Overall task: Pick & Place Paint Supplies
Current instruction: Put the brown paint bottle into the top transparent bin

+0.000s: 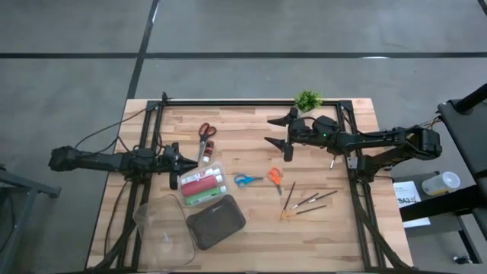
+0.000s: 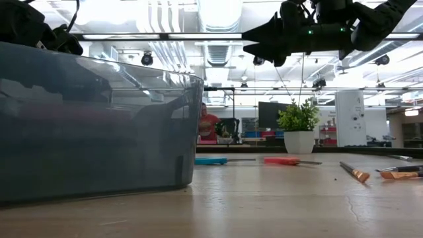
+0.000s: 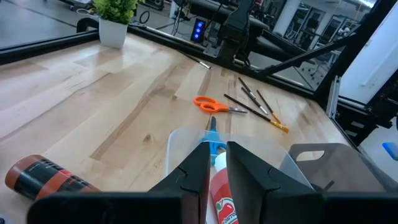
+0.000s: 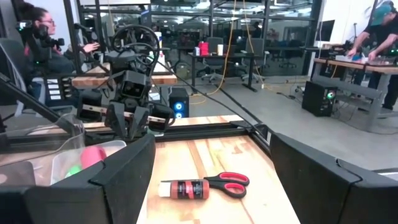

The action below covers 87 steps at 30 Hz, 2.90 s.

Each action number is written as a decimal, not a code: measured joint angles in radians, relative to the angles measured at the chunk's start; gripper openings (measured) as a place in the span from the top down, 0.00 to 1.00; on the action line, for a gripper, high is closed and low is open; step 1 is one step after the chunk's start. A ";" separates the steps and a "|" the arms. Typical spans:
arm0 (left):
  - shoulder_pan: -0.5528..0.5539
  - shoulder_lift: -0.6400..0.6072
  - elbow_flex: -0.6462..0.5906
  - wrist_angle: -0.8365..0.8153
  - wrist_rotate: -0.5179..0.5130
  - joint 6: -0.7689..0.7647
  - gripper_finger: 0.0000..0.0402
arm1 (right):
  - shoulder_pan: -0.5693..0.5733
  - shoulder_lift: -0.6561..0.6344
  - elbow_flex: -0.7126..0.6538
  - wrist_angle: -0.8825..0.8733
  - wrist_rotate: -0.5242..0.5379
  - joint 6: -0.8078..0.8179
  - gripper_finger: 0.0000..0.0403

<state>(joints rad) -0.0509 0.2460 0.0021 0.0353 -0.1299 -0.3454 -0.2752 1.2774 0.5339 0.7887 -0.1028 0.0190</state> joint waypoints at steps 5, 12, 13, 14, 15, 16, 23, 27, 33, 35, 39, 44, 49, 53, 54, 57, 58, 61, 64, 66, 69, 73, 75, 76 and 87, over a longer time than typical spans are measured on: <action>0.000 0.000 0.000 0.000 0.000 0.000 0.85 | 0.000 0.000 0.000 0.000 0.000 0.004 0.23; 0.000 0.000 0.000 0.001 0.000 -0.145 0.85 | 0.000 0.000 0.000 0.000 0.000 0.005 0.23; 0.002 0.000 0.000 0.008 -0.003 -0.165 0.85 | 0.000 0.000 0.000 0.000 0.000 0.005 0.23; 0.008 0.000 0.002 0.018 -0.012 -0.169 0.85 | 0.000 0.000 0.000 0.000 0.000 0.004 0.23; 0.012 -0.001 0.010 -0.004 -0.020 -0.176 0.85 | -0.001 0.000 0.000 0.000 0.000 0.004 0.23; 0.013 0.002 0.028 -0.051 -0.024 -0.195 0.85 | -0.001 0.000 0.000 0.000 -0.001 0.005 0.23; 0.013 0.082 0.187 -0.309 -0.051 -0.326 0.85 | -0.001 0.000 0.000 0.000 -0.001 0.005 0.23; 0.013 0.162 0.264 -0.323 -0.128 -0.340 0.85 | -0.001 0.000 0.000 0.000 -0.001 0.006 0.23; 0.033 0.353 0.373 -0.358 -0.166 -0.408 0.85 | 0.000 0.000 0.000 0.000 -0.001 0.005 0.23; 0.057 0.424 0.416 -0.417 -0.190 -0.457 0.84 | 0.000 0.000 0.000 0.000 -0.001 0.006 0.23; 0.126 0.569 0.495 -0.448 -0.176 -0.500 0.76 | 0.000 0.000 0.000 0.000 -0.001 0.005 0.23; 0.209 0.733 0.586 -0.439 -0.139 -0.496 0.53 | 0.000 0.000 0.000 0.000 -0.001 0.006 0.23; 0.288 0.892 0.628 -0.429 -0.144 -0.493 0.30 | 0.000 0.000 0.000 -0.003 -0.001 0.006 0.23; 0.314 1.012 0.639 -0.420 -0.131 -0.493 0.21 | 0.000 0.000 0.000 -0.004 -0.001 0.006 0.23; 0.318 1.036 0.640 -0.408 -0.132 -0.493 0.20 | 0.000 0.000 0.000 -0.005 -0.001 0.006 0.23; 0.330 1.096 0.641 -0.371 -0.131 -0.493 0.19 | 0.000 0.000 0.000 -0.008 -0.001 0.005 0.23; 0.335 1.112 0.641 -0.367 -0.131 -0.493 0.19 | 0.000 0.000 0.000 -0.008 -0.001 0.006 0.23; 0.344 1.148 0.641 -0.351 -0.122 -0.493 0.19 | 0.000 0.000 0.000 -0.008 -0.001 0.005 0.23; 0.346 1.177 0.641 -0.341 -0.116 -0.493 0.20 | 0.000 0.000 0.000 -0.008 -0.001 0.006 0.23; 0.346 1.196 0.641 -0.328 -0.114 -0.493 0.22 | 0.000 0.000 0.000 -0.008 -0.001 0.005 0.23; 0.346 1.232 0.641 -0.304 -0.114 -0.498 0.26 | 0.000 0.000 0.000 -0.008 -0.001 0.005 0.23; 0.346 1.280 0.642 -0.286 -0.107 -0.509 0.33 | -0.001 0.000 0.000 -0.008 -0.001 0.006 0.23; 0.347 1.302 0.643 -0.282 -0.112 -0.532 0.36 | -0.001 0.000 0.000 -0.008 -0.001 0.005 0.23; 0.347 1.309 0.643 -0.282 -0.113 -0.537 0.37 | -0.001 0.000 0.000 -0.008 -0.001 0.006 0.23; 0.347 1.319 0.643 -0.289 -0.125 -0.545 0.52 | 0.000 0.000 0.000 -0.023 0.000 0.006 0.23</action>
<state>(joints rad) 0.2962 1.5650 0.6446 -0.2541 -0.2550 -0.8906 -0.2756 1.2778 0.5339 0.7659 -0.1032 0.0250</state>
